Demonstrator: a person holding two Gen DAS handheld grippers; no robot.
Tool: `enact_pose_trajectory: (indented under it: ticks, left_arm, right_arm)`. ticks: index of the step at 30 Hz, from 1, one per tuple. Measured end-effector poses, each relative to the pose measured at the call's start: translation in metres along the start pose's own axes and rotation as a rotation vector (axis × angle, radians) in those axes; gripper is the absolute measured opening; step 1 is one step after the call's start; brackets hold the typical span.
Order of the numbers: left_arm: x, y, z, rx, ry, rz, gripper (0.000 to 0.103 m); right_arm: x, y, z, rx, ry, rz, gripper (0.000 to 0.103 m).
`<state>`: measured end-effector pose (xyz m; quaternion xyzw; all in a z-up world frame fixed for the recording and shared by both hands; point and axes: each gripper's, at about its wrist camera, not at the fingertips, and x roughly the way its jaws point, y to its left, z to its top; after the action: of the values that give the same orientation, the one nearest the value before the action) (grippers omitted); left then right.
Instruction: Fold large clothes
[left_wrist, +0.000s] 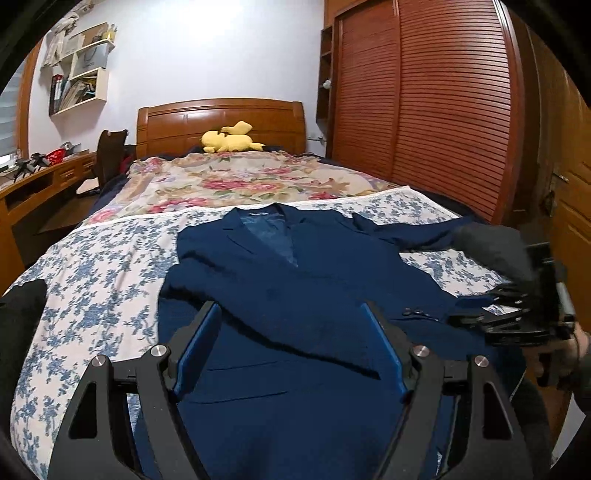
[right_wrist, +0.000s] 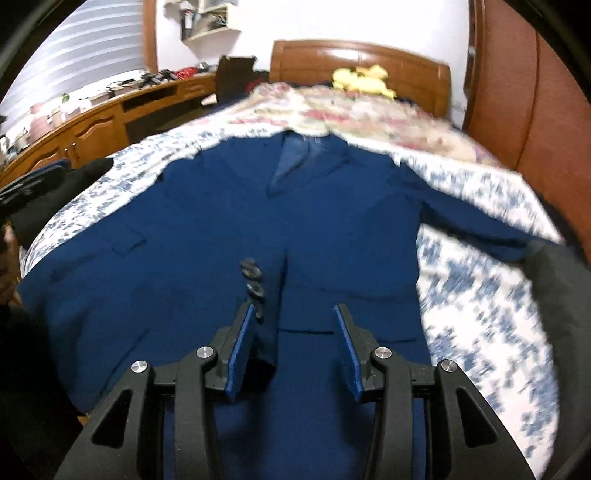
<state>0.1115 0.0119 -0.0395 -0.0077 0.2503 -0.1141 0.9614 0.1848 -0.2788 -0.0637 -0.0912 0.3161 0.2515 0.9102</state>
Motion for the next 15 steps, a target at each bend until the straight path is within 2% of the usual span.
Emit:
enact_pose_trajectory:
  ticks: [7, 12, 15]
  left_arm:
    - [0.013, -0.01, 0.002, -0.01, 0.032, -0.042, 0.082]
    - [0.018, -0.013, 0.004, -0.014, 0.04, -0.045, 0.089]
    - [0.02, -0.015, 0.004, -0.012, 0.046, -0.05, 0.09]
  right_arm:
    - [0.035, 0.008, 0.009, 0.041, 0.062, 0.068, 0.045]
    - [0.045, 0.007, 0.013, 0.047, 0.071, 0.093, 0.045]
    - [0.048, 0.004, 0.015, 0.039, 0.064, 0.1, 0.045]
